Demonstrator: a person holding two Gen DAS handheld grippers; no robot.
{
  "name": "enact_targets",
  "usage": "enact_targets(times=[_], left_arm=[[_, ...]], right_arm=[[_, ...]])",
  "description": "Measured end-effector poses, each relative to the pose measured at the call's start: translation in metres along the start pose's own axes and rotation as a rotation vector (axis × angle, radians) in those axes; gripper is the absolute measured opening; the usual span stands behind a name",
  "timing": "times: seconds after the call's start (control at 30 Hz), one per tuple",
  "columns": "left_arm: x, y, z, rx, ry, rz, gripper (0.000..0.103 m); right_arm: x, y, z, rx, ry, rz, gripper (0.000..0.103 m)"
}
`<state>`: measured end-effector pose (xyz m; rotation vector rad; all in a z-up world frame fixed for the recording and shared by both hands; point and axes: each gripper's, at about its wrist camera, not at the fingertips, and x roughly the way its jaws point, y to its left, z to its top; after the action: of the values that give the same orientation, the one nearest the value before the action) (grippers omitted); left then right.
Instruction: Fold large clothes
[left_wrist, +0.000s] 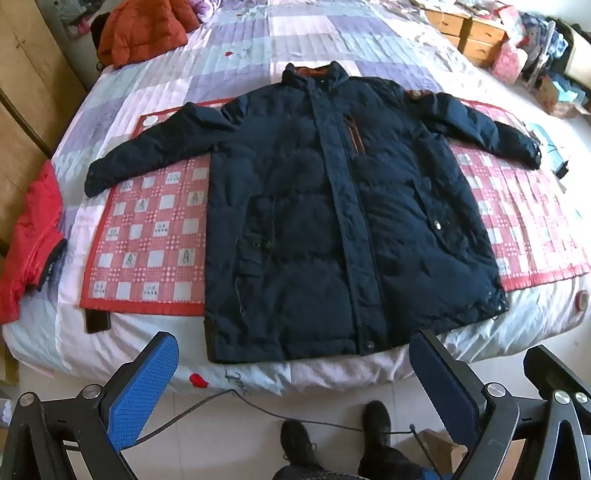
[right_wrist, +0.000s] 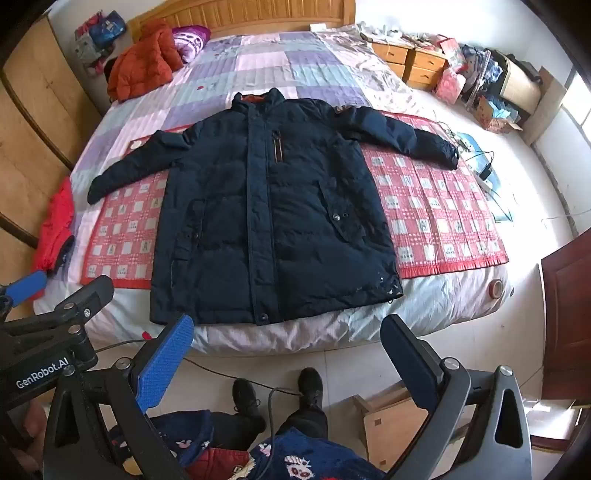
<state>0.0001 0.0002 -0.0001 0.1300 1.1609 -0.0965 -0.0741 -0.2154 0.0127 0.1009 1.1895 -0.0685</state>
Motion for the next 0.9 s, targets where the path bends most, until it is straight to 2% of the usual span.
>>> enact_targets(times=[0.8, 0.9], left_arm=[[-0.0002, -0.0002, 0.0001, 0.000, 0.005, 0.008, 0.103], [0.0027, -0.0053, -0.0079, 0.000, 0.004, 0.008, 0.103]], right_arm=[[-0.0034, -0.0044, -0.0101, 0.005, 0.000, 0.012, 0.103], [-0.0032, -0.0039, -0.0103, 0.005, 0.000, 0.012, 0.103]])
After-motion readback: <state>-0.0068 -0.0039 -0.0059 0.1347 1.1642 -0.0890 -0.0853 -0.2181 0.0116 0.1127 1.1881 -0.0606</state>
